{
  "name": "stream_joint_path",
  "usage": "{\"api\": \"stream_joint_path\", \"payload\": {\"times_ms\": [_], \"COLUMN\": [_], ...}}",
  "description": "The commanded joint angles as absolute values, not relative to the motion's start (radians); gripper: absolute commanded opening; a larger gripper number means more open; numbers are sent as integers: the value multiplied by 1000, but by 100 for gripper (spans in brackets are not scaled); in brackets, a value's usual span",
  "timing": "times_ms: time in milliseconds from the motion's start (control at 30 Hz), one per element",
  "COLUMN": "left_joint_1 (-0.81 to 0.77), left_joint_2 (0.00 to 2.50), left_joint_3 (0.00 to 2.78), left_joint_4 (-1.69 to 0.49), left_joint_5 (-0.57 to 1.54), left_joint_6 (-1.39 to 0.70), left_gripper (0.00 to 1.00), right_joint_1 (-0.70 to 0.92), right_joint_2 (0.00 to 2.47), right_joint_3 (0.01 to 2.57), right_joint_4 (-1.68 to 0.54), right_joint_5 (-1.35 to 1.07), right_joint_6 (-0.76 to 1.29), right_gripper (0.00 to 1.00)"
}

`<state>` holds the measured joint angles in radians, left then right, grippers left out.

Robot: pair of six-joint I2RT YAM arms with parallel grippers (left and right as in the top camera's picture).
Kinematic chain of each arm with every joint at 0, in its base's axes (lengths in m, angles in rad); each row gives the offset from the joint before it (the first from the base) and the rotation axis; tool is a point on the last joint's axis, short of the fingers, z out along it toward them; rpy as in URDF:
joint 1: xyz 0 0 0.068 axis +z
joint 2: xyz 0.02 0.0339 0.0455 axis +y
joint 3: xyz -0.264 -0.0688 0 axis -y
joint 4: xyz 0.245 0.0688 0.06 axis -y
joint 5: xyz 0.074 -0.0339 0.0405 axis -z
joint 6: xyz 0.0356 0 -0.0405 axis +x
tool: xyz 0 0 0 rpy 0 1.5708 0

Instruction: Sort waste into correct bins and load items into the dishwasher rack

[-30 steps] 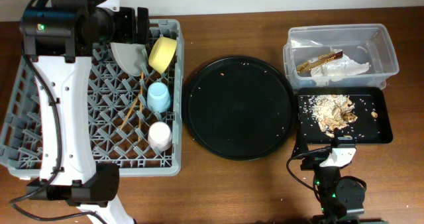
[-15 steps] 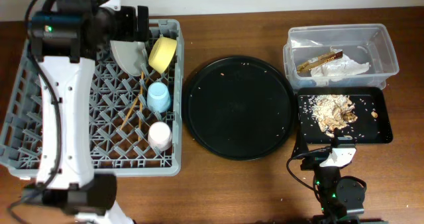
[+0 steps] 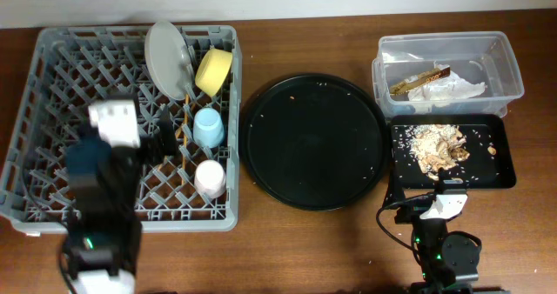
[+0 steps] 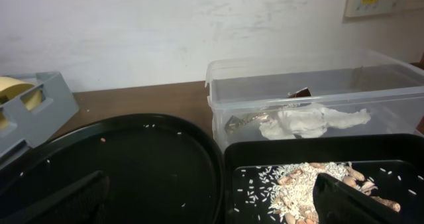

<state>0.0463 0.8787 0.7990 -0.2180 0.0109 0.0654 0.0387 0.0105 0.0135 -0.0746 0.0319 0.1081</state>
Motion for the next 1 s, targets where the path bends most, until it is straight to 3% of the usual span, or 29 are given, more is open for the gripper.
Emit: {"api": "stream_joint_path", "payload": {"times_ms": [0, 200, 433, 600, 967], "left_joint_1": [51, 51, 51, 57, 58], "left_joint_2": [635, 311, 83, 4, 5], "left_joint_3": [492, 165, 41, 7, 9], "left_joint_4": [-84, 41, 17, -80, -83], "left_joint_5": [-8, -51, -68, -47, -22], "left_joint_6": [112, 134, 190, 191, 263], "left_gripper": [100, 100, 100, 100, 100], "right_joint_1": [32, 32, 32, 32, 32], "right_joint_2": [3, 3, 3, 3, 3], "right_joint_3": [6, 6, 6, 6, 6], "right_joint_4": [-79, -79, -79, -79, -79], "right_joint_5": [30, 30, 30, 30, 30], "right_joint_6": [109, 109, 109, 109, 109], "right_gripper": [98, 98, 98, 99, 98]}}
